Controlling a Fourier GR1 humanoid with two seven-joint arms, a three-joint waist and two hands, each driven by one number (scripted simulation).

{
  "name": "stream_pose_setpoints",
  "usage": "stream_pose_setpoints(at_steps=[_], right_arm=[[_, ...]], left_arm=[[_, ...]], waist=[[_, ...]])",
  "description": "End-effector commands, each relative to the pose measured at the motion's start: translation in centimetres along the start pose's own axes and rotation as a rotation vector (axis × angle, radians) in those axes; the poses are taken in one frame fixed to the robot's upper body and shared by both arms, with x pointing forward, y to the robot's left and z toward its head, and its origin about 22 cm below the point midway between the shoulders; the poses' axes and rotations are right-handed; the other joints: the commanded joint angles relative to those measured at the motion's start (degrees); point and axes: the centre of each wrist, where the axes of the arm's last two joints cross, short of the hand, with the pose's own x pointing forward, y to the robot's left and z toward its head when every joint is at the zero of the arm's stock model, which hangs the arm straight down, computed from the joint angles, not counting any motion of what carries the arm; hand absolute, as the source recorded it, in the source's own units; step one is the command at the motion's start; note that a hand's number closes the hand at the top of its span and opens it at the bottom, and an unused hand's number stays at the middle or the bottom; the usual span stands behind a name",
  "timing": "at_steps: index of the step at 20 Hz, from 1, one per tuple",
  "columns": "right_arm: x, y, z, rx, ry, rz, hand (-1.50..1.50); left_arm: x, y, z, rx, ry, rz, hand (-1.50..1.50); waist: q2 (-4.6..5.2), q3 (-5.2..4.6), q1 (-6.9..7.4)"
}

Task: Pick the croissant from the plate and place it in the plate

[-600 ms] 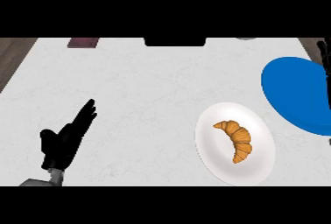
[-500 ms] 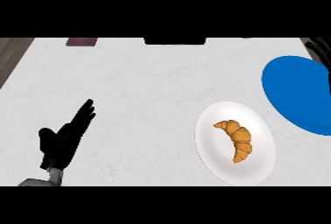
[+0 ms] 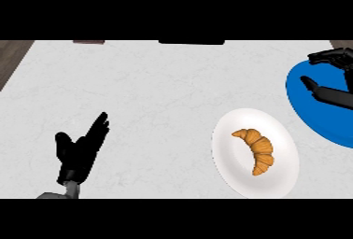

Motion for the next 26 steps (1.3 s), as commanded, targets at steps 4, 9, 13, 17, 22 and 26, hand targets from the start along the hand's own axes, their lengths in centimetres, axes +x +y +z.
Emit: stream_pose_setpoints(at_steps=[4,9,13,17,22,26], right_arm=[[-5.1,-2.5,1.9,0.022,-0.081,-0.147,-1.5],[-3.0,-3.9,0.8,0.214,-0.027,0.027,-1.5],[-1.3,-5.3,0.5,0.472,0.071,0.237,-1.5],[0.9,-3.6,-0.5,0.627,0.093,0.337,-1.5],[2.6,1.0,-0.4,0.661,0.134,0.454,-1.5],[1.7,4.3,1.4,0.697,0.158,0.463,-1.5]], left_arm=[[0.4,1.5,-0.7,0.024,0.053,0.036,0.0],[-1.4,-0.5,-0.5,0.033,0.063,0.036,0.0],[-0.9,0.1,0.7,0.016,0.047,0.05,0.0],[-2.3,-0.9,0.2,0.029,0.069,0.034,0.0],[-1.3,-0.6,0.4,0.041,0.052,0.045,0.0],[-1.3,-1.2,0.7,0.023,0.081,0.033,0.0]], waist=[[-0.31,-0.1,-1.3],[-0.5,-0.17,-1.75],[-0.57,-0.2,-0.92],[-0.76,-0.26,-2.29],[-0.92,-0.25,-2.59],[-0.73,-0.17,-2.15]])
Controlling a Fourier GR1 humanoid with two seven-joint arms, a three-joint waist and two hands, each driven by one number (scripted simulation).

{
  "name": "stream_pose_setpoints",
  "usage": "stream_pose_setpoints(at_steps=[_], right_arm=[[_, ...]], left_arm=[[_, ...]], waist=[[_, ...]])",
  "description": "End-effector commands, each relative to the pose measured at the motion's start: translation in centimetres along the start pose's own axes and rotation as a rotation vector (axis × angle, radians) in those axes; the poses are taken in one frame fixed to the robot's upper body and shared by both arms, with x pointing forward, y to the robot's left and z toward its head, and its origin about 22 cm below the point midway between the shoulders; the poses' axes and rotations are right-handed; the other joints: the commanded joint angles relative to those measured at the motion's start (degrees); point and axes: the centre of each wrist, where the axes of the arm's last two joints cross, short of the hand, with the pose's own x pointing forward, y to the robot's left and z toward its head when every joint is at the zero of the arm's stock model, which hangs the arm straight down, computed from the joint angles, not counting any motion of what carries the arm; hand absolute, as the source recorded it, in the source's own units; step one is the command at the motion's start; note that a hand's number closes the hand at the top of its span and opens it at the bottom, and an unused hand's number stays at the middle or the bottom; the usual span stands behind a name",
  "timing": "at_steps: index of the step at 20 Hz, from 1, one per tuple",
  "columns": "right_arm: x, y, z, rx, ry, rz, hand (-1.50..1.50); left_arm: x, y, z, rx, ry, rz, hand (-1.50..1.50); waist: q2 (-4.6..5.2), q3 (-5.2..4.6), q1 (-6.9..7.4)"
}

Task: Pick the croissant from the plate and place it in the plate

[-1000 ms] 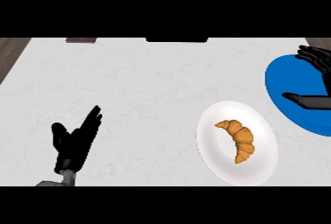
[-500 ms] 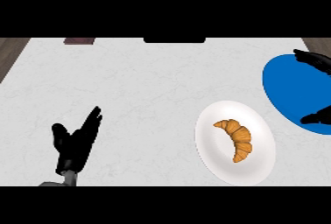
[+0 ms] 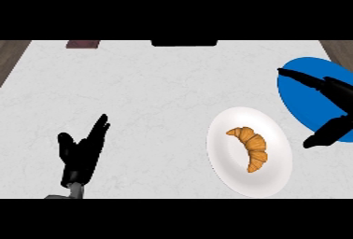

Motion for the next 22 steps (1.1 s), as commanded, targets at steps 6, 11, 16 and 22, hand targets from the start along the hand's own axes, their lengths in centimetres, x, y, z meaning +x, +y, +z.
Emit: stream_pose_setpoints(at_steps=[6,11,16,22], right_arm=[[3.8,7.0,-1.2,0.039,0.095,0.085,-1.5],[3.4,7.0,-1.5,0.139,0.118,0.071,-1.5],[3.5,8.5,-0.3,0.144,0.118,0.05,-1.5],[2.7,9.3,-1.5,0.125,0.151,0.146,-1.5]], left_arm=[[0.2,1.1,0.5,-0.009,0.031,0.014,0.0],[-1.6,0.3,-1.2,-0.014,0.017,-0.001,0.0],[-0.1,-0.1,-1.3,-0.001,0.022,-0.001,0.0],[-0.4,0.4,-0.1,-0.003,0.032,0.007,0.0]], waist=[[0.23,-0.18,0.14],[0.41,-0.18,0.19],[0.35,-0.16,0.1],[0.39,-0.14,0.42]])
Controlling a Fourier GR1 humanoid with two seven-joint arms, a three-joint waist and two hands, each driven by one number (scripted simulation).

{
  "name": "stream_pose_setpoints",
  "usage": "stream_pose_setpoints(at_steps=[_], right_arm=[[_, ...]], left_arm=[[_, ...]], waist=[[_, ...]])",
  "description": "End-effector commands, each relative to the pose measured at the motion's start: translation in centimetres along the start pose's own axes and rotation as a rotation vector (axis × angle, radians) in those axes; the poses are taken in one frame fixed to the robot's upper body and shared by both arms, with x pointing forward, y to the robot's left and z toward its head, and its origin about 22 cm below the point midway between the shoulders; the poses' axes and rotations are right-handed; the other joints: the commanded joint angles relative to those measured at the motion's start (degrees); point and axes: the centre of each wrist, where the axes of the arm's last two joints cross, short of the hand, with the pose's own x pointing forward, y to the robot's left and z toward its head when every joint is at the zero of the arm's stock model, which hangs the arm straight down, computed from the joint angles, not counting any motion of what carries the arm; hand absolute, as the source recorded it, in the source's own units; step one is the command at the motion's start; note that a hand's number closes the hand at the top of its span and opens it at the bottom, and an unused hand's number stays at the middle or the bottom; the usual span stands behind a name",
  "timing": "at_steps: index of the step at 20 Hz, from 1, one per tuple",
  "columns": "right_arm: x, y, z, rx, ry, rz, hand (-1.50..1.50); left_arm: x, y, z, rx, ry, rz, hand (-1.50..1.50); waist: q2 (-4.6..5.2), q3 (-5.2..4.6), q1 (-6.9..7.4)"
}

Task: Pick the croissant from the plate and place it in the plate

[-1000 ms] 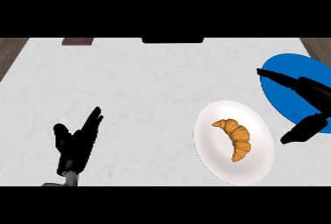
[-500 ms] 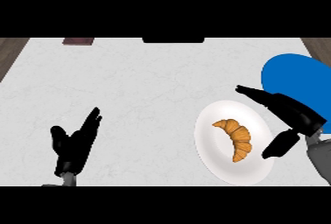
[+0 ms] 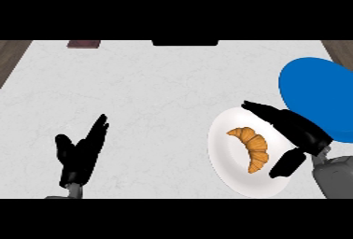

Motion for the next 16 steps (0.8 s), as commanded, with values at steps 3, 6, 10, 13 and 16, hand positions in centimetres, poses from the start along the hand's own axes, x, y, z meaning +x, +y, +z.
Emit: stream_pose_setpoints(at_steps=[3,6,10,13,16], right_arm=[[0.5,2.3,-1.3,-0.019,0.053,0.084,-1.5],[0.1,1.1,0.4,-0.022,0.079,0.089,-1.5],[-2.1,2.4,-2.1,0.005,0.09,0.099,-1.5],[0.0,3.9,-2.9,0.019,0.077,0.09,-1.5],[-0.7,4.9,-3.2,0.054,0.084,0.12,-1.5]], left_arm=[[-0.6,-0.1,0.5,-0.018,0.052,0.003,0.0],[-0.7,-0.2,-0.6,-0.008,0.05,0.015,0.0],[1.0,-0.3,-1.0,0.0,0.048,-0.004,0.0],[-1.5,-0.1,0.5,0.005,0.046,0.008,0.0],[-0.3,1.2,-0.8,-0.018,0.061,0.005,0.0]], waist=[[0.24,-0.25,0.09],[0.23,-0.26,-0.18],[0.29,-0.25,0.07],[0.24,-0.25,0.07],[0.29,-0.26,0.03]])
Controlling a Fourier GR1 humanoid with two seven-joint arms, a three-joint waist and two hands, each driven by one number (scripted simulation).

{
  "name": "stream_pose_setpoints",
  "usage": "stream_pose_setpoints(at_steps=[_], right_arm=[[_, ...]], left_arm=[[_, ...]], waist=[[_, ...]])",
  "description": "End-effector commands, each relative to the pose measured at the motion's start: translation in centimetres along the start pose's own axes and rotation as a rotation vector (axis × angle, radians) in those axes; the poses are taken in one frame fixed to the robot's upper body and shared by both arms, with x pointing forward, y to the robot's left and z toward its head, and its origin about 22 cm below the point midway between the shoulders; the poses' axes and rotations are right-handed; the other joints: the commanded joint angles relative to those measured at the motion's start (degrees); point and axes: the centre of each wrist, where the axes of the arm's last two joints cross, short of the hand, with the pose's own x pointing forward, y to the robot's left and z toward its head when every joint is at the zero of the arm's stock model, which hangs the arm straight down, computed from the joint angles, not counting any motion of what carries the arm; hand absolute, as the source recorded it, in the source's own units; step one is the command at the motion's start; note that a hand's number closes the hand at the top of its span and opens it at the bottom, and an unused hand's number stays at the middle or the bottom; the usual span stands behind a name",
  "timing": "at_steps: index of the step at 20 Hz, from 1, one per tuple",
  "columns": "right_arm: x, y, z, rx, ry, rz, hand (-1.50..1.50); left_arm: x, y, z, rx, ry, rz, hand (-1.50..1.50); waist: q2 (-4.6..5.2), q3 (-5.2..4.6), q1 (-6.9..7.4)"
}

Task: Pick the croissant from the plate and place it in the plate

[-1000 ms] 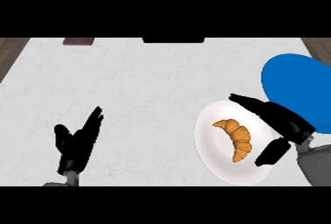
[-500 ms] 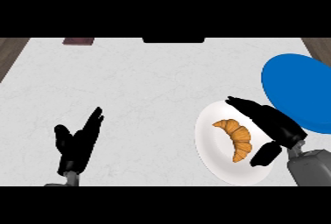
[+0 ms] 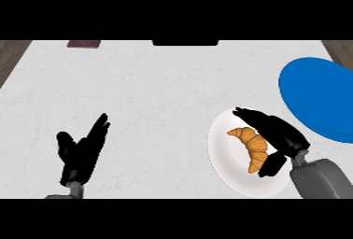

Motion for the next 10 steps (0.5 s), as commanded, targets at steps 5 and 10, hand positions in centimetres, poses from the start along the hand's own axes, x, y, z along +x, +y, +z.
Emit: stream_pose_setpoints(at_steps=[5,10], right_arm=[[-1.9,1.5,-1.4,0.081,-0.055,0.132,1.5],[0.4,1.6,-1.7,0.015,-0.066,0.155,1.5]], left_arm=[[0.6,-0.8,0.4,0.005,0.014,0.012,0.0],[0.1,1.0,-0.5,-0.01,0.053,0.011,0.0]], waist=[[0.21,-0.19,0.25],[0.17,-0.22,-0.1]])
